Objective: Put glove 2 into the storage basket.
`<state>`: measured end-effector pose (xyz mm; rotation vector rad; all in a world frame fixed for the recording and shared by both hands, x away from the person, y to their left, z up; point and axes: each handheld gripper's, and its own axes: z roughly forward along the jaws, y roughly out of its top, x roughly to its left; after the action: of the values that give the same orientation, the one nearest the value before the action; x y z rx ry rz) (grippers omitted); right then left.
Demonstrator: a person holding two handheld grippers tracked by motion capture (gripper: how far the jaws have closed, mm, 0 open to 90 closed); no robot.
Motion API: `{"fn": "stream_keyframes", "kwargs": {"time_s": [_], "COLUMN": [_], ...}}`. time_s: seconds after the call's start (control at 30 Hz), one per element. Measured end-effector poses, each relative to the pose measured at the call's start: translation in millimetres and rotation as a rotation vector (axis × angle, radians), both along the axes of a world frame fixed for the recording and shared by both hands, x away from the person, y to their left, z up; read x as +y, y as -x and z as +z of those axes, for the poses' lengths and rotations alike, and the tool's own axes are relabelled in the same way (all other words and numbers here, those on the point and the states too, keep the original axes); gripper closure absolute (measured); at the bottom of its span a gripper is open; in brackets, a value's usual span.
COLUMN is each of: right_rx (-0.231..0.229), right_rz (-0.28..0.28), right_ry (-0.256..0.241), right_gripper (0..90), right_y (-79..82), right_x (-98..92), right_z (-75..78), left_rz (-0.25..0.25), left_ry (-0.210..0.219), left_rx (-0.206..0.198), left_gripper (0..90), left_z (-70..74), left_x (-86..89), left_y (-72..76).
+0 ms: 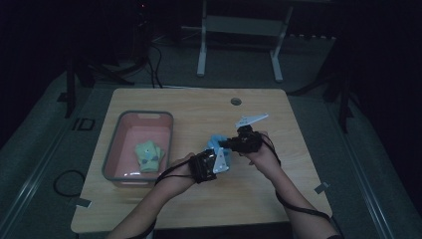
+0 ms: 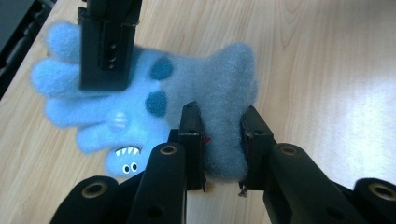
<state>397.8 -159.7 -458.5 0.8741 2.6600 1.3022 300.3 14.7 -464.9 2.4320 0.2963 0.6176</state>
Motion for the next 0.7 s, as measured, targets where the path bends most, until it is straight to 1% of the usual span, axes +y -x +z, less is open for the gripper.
{"fn": "stream_keyframes", "kwargs": {"time_s": [0.03, 0.07, 0.1, 0.13, 0.2, 0.27, 0.33, 0.47, 0.57, 0.7], "right_rx": [-0.005, -0.001, 0.001, -0.005, 0.000, -0.009, -0.017, -0.028, -0.043, -0.043], "right_rz": [-0.001, 0.004, 0.009, 0.011, 0.020, 0.026, 0.032, 0.046, 0.059, 0.078], "right_ry": [0.002, 0.000, -0.010, -0.012, -0.023, -0.024, -0.025, -0.033, -0.028, -0.029], "right_gripper": [84.3, 84.3, 84.3, 84.3, 84.3, 84.3, 84.3, 84.3, 84.3, 84.3], "right_y": [0.1, -0.3, -0.7, -0.9, -1.6, -1.6, -2.1, -3.1, -3.5, -5.4], "right_x": [1.9, 3.5, 5.0, 6.6, 10.3, 15.0, 20.3, 31.9, 42.0, 55.2], "right_z": [2.0, 3.8, 5.7, 7.9, 12.0, 16.7, 21.6, 30.9, 37.0, 41.4], "left_rz": [-0.002, -0.001, 0.002, 0.003, 0.008, 0.012, 0.019, 0.037, 0.049, 0.069], "left_ry": [0.001, -0.007, -0.012, -0.013, -0.017, -0.025, -0.027, -0.024, -0.015, -0.016], "left_rx": [0.002, -0.004, -0.016, -0.016, -0.021, -0.035, -0.039, -0.053, -0.051, -0.056], "left_gripper": [75.7, 75.7, 75.7, 75.7, 75.7, 75.7, 75.7, 75.7, 75.7, 75.7], "left_z": [2.0, 4.0, 5.7, 7.5, 10.8, 14.4, 17.8, 24.5, 28.7, 32.4], "left_x": [1.5, 2.9, 4.2, 5.6, 8.6, 12.2, 16.5, 26.7, 36.8, 47.6], "left_y": [0.3, 1.0, 1.8, 2.2, 3.0, 3.6, 4.0, 5.6, 5.3, 7.9]}}
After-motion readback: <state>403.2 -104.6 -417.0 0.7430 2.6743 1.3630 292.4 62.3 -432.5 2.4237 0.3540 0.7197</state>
